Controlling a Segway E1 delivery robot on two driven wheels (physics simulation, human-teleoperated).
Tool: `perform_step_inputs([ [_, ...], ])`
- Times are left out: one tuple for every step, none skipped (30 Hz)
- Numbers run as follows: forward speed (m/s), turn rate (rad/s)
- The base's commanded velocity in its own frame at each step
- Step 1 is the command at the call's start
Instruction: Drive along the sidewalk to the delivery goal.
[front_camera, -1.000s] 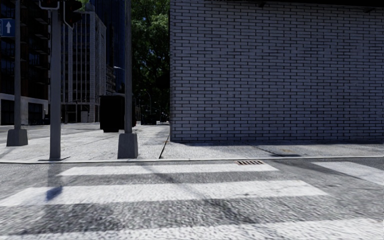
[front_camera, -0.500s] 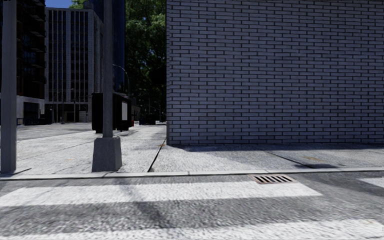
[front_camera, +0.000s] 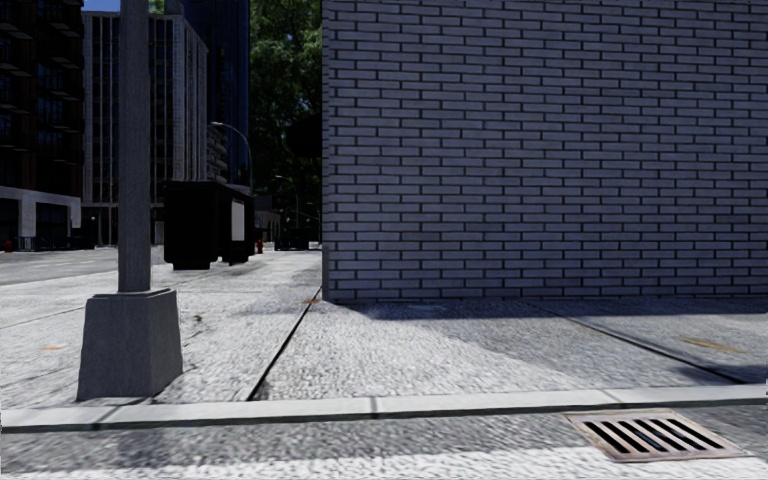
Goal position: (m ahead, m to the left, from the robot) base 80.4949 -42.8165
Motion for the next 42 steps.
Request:
perform_step_inputs([
  [2.0, 0.22],
  [2.0, 0.31],
  [2.0, 0.4],
  [2.0, 0.4],
  [2.0, 0.43],
  [2.0, 0.43],
  [2.0, 0.43],
  [2.0, 0.43],
  [2.0, 0.43],
  [2.0, 0.42],
  [2.0, 0.41],
  [2.0, 0.41],
  [2.0, 0.39],
  [2.0, 0.34],
  [2.0, 0.34],
  [2.0, 0.29],
  [2.0, 0.26],
  [1.95, 0.22],
  [1.95, 0.22],
  [1.74, 0.17],
  [1.59, 0.08],
  [1.5, 0.02],
  [1.5, 0.02],
  [1.45, 0.0],
  [1.42, 0.0],
  [1.42, 0.0],
  [1.41, 0.26],
  [1.41, 0.26],
  [1.41, 0.27],
  [1.41, 0.27],
  [1.41, 0.27],
  [1.41, 0.27],
  [1.41, 0.27],
  [1.41, 0.28],
  [1.41, 0.32],
  [1.41, 0.32],
  [1.41, 0.36],
  [1.41, 0.37],
  [1.41, 0.38],
  [1.41, 0.38],
  [1.41, 0.38],
  [1.41, 0.38],
])
